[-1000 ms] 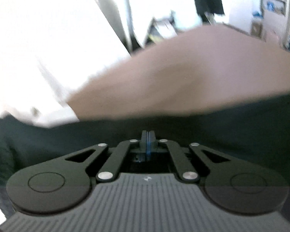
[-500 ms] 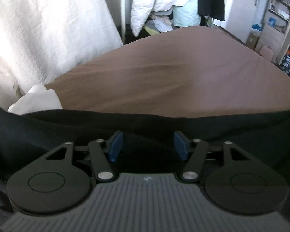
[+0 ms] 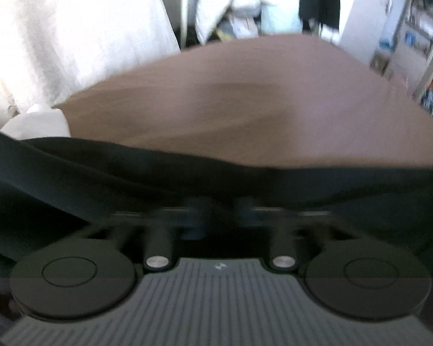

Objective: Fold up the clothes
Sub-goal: 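Grasp the black garment edge with both tools and lay it flat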

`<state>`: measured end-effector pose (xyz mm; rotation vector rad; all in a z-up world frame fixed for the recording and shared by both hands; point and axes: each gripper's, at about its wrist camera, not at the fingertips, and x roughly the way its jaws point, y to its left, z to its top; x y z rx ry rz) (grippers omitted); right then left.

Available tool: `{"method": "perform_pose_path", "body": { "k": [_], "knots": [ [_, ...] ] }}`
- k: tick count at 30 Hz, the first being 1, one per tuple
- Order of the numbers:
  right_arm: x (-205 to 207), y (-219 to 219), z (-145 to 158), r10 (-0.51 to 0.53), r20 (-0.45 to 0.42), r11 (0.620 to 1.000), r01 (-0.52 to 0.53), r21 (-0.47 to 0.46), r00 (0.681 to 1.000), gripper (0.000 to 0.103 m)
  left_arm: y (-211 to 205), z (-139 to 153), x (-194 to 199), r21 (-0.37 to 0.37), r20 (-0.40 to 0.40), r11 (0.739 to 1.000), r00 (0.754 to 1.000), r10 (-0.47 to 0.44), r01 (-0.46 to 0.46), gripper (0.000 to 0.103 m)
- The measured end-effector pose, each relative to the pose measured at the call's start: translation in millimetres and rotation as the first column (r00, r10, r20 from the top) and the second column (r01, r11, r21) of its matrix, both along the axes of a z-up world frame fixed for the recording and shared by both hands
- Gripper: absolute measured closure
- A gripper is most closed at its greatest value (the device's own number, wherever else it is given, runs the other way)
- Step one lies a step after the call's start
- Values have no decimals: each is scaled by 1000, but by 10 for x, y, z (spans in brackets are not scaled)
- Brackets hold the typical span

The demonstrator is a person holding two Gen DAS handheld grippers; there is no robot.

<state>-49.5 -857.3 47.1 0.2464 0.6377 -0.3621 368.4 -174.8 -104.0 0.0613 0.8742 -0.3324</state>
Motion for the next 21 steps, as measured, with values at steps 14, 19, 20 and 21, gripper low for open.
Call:
{"method": "perform_pose_path", "body": {
  "k": [14, 19, 20, 21],
  "knots": [
    [327, -26, -11, -108, -148, 985, 85, -149, 983, 88, 70, 335, 76, 1, 169, 984, 970, 175, -178, 103],
    [48, -176, 71, -152, -223, 988, 156, 0, 963, 54, 41, 313, 118, 78, 165, 982, 974, 156, -171, 100],
    [-30, -210, 68, -158, -270, 983, 176, 44, 950, 54, -24, 361, 77, 72, 160, 987, 979, 130, -143, 100],
    [-104, -223, 62, -149, -324, 981, 181, 70, 934, 54, -108, 415, 33, 66, 157, 992, 982, 100, -111, 100]
  ]
}}
